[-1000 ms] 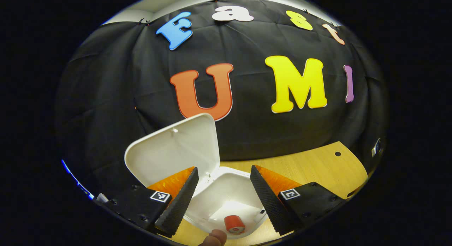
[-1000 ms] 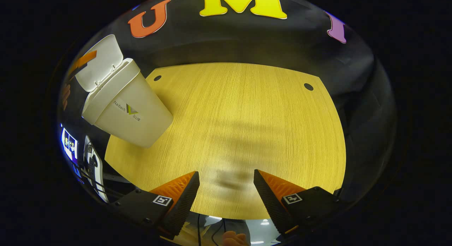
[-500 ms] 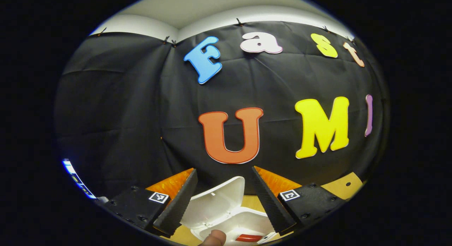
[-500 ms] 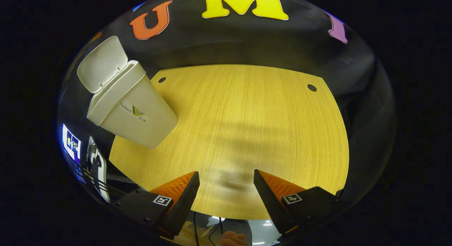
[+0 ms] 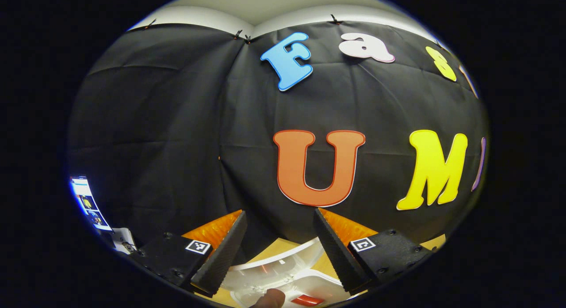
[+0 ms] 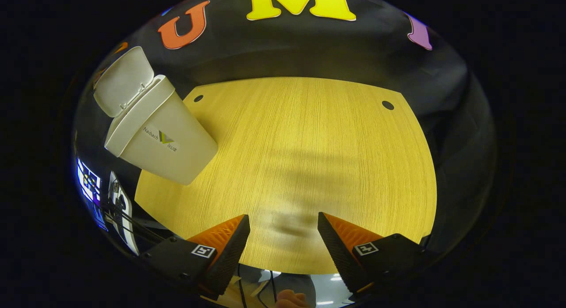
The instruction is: Press the lid of the desktop garbage bin to open it, pick up the crumpled paper on the desktop and throw it into the bin, then pick up the pop can on the desktop and drop it into the bin, and finally close the garbage bin lid.
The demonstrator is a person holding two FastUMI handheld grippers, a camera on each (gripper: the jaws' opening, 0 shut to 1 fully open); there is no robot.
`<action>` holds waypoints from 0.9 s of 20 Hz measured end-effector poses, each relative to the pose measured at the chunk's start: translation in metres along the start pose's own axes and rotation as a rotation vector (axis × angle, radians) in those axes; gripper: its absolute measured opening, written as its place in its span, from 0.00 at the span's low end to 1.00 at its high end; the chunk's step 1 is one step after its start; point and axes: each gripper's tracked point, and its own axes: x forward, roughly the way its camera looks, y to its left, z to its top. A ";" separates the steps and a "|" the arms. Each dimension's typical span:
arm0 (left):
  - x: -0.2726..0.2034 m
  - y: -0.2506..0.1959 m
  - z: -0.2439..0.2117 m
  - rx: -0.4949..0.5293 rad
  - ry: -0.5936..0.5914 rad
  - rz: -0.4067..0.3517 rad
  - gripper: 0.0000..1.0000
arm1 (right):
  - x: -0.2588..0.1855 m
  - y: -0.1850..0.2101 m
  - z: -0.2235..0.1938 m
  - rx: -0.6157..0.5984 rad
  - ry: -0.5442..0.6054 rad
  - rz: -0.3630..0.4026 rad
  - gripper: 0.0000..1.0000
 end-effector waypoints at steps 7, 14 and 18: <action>-0.001 -0.010 -0.022 -0.067 0.083 0.001 0.98 | 0.002 -0.014 0.001 0.002 0.008 -0.003 0.97; -0.044 -0.042 -0.046 -0.051 0.079 -0.011 0.99 | 0.005 -0.027 -0.003 -0.038 0.014 0.033 0.97; -0.072 -0.062 -0.072 -0.049 0.097 -0.006 0.99 | 0.007 -0.045 -0.010 -0.057 0.023 0.048 0.97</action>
